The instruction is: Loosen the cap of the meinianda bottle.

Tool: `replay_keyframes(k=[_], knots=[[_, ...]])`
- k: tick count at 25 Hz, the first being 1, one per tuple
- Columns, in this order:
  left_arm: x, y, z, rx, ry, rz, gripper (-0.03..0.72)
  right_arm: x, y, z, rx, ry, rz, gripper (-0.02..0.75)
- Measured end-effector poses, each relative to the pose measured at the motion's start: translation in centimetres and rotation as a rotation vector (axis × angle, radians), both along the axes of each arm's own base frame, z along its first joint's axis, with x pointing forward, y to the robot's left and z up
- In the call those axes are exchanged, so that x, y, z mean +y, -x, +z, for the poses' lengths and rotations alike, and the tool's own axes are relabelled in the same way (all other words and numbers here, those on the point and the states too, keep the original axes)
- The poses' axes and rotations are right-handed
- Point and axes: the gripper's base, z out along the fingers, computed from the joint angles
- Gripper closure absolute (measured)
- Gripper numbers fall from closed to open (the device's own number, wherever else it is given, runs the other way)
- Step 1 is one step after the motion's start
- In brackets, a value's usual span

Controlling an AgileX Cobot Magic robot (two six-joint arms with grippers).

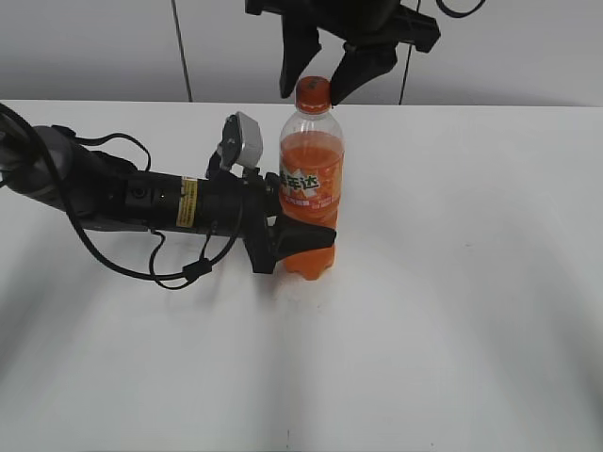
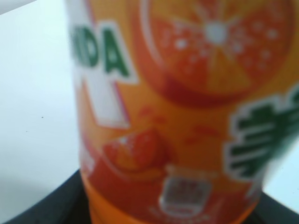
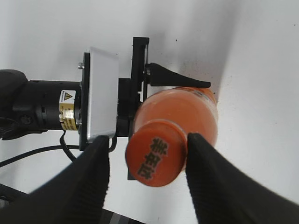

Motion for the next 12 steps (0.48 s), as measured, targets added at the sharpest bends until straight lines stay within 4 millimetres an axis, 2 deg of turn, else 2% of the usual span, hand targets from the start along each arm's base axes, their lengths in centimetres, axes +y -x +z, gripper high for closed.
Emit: replay_keyframes(k=[5,12], knots=[[0.01,0.01,-0.01,0.003,0.001,0.002,0.28,-0.06,-0.03,-0.02,-0.005,0.008,0.003,0.458],[0.01,0.0,-0.02,0.003,0.0,0.003,0.28,-0.1,-0.06,-0.02,-0.025,0.021,0.051,0.458]])
